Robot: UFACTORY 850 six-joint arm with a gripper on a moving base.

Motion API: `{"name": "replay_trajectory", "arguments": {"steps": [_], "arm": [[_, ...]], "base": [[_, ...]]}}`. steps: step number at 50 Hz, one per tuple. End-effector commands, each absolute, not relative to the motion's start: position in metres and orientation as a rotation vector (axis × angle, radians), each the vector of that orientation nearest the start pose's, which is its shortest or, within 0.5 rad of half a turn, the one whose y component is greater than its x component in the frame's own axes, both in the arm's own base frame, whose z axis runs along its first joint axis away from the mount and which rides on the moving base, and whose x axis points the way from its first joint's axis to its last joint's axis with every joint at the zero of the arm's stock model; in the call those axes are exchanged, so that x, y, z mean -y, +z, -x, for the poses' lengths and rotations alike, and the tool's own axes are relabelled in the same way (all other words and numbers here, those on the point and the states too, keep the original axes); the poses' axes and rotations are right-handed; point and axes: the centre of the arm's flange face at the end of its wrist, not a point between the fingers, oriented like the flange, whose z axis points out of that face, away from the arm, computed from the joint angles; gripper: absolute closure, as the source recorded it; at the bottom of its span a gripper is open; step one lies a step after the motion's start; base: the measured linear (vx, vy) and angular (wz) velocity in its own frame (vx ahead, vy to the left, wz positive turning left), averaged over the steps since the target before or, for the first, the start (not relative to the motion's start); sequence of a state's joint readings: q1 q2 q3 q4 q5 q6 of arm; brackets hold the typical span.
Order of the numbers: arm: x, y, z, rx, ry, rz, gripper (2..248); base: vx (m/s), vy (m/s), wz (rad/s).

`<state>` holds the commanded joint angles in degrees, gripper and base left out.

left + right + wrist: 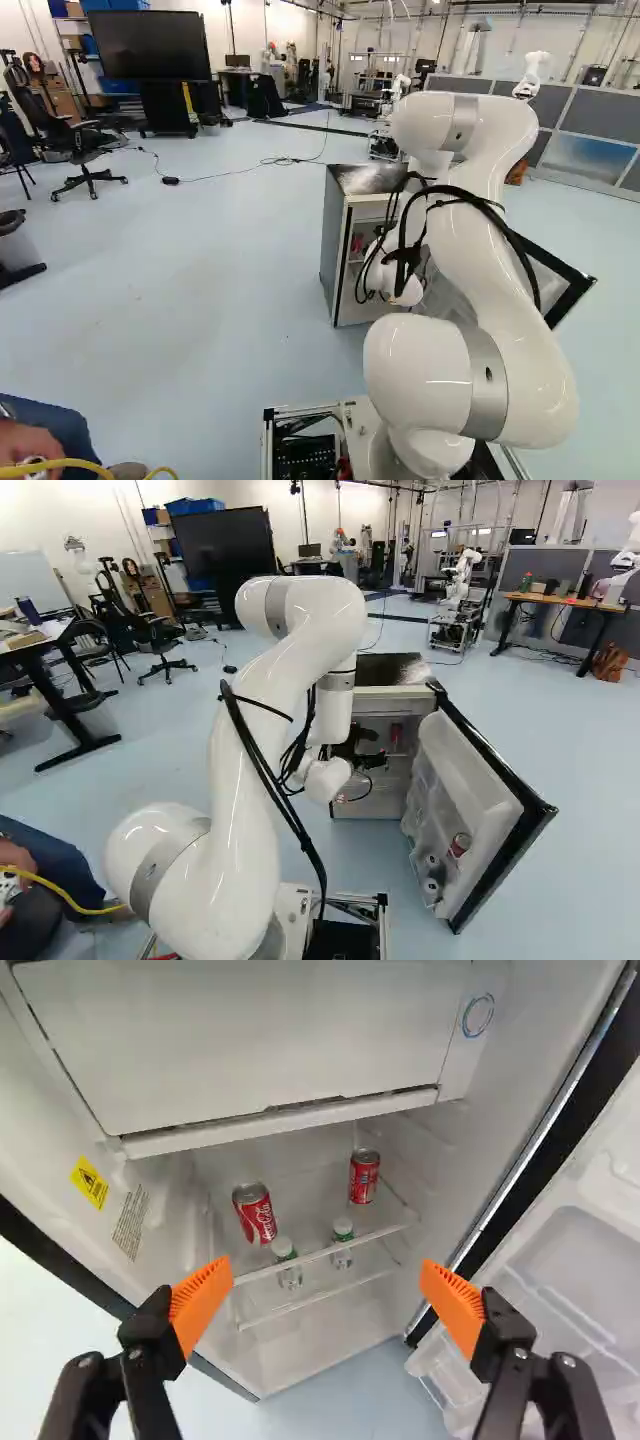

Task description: Grab a drink from the fridge

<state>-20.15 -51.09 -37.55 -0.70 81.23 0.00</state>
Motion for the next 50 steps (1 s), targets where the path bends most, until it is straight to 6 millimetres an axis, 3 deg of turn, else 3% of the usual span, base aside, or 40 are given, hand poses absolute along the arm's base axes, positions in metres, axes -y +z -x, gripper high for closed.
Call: {"name": "replay_trajectory", "arguments": {"steps": [28, 50], "arm": [[0.167, 0.122, -0.414, -0.504, -1.865, 2.725, 3], [0.177, 0.111, -0.445, -0.421, -1.911, 2.661, 3]], "base": [[0.000, 0.000, 0.000], [0.000, 0.000, 0.000]]}}
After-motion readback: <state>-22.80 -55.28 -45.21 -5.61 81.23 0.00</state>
